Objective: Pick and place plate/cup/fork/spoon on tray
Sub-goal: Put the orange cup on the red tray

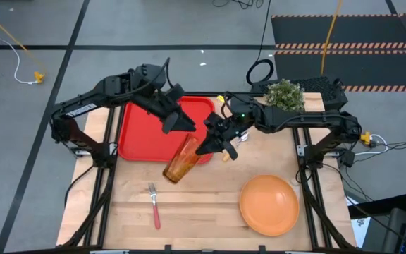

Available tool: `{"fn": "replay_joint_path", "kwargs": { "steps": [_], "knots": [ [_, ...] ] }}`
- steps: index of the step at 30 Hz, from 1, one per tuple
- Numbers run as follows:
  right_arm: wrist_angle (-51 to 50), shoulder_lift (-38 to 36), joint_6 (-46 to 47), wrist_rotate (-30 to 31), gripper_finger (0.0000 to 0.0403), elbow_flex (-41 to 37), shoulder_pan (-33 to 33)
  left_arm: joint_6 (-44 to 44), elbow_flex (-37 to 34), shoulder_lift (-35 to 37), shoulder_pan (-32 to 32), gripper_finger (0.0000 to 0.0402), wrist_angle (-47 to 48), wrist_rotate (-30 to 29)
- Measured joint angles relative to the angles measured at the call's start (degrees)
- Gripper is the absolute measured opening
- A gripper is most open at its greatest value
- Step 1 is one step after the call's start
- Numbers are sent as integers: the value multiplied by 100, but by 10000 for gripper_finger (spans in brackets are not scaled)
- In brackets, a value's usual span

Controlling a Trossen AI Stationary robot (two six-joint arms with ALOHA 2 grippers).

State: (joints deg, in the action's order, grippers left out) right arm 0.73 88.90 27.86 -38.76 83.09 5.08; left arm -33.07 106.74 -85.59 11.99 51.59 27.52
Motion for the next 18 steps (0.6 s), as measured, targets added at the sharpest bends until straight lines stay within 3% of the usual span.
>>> {"fn": "replay_joint_path", "kwargs": {
  "steps": [11,14,18],
  "knots": [
    [-305,-35,554,722,2,0,341,-519,-4,850,-200,218,2184,-2081],
    [-397,-44,610,868,2,0,483,-802,-83,1035,-319,236,2576,-2078],
    [-358,-48,818,897,2,0,669,-952,-218,1042,-434,298,2695,-1901]
  ]
}}
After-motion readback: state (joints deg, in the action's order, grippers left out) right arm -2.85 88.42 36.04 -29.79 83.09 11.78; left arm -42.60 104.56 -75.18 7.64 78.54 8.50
